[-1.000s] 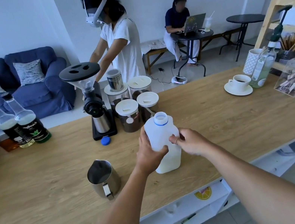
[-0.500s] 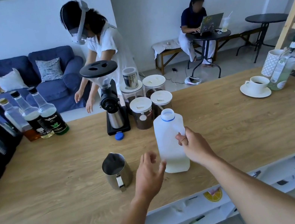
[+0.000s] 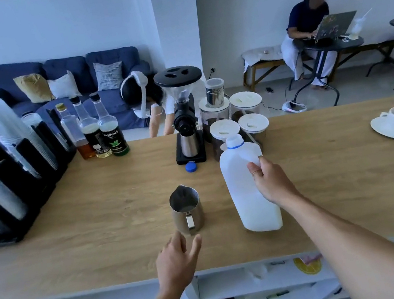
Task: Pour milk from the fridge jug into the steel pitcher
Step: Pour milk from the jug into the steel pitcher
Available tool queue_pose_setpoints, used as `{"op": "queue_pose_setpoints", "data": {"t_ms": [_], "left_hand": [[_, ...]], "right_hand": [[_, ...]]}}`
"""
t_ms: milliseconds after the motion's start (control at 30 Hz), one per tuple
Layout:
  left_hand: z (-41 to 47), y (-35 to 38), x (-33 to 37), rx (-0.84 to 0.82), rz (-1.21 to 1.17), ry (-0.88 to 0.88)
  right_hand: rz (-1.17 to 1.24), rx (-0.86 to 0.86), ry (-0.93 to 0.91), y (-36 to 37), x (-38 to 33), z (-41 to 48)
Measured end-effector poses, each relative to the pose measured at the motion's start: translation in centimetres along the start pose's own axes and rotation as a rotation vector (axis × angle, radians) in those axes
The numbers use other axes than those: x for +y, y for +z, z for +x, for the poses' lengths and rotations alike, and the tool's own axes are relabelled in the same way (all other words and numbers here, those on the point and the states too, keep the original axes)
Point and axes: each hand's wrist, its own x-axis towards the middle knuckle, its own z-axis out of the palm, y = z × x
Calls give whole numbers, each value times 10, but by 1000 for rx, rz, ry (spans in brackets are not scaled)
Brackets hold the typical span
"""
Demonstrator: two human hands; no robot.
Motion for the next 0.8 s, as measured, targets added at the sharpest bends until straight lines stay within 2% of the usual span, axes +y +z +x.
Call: {"op": "queue_pose_setpoints", "data": {"t_ms": [133, 267, 500, 800], "left_hand": [[11, 4, 17, 59, -306, -147], [22, 10, 25, 19, -484, -213], [36, 6, 13, -76, -581, -259], [54, 0, -2, -150, -624, -149]], "right_hand": [[-52, -37, -35, 4, -8, -1], [-104, -91, -62, 6, -13, -3], [-274, -239, -99, -3, -24, -5], [-525, -326, -134, 5, -36, -4]]}}
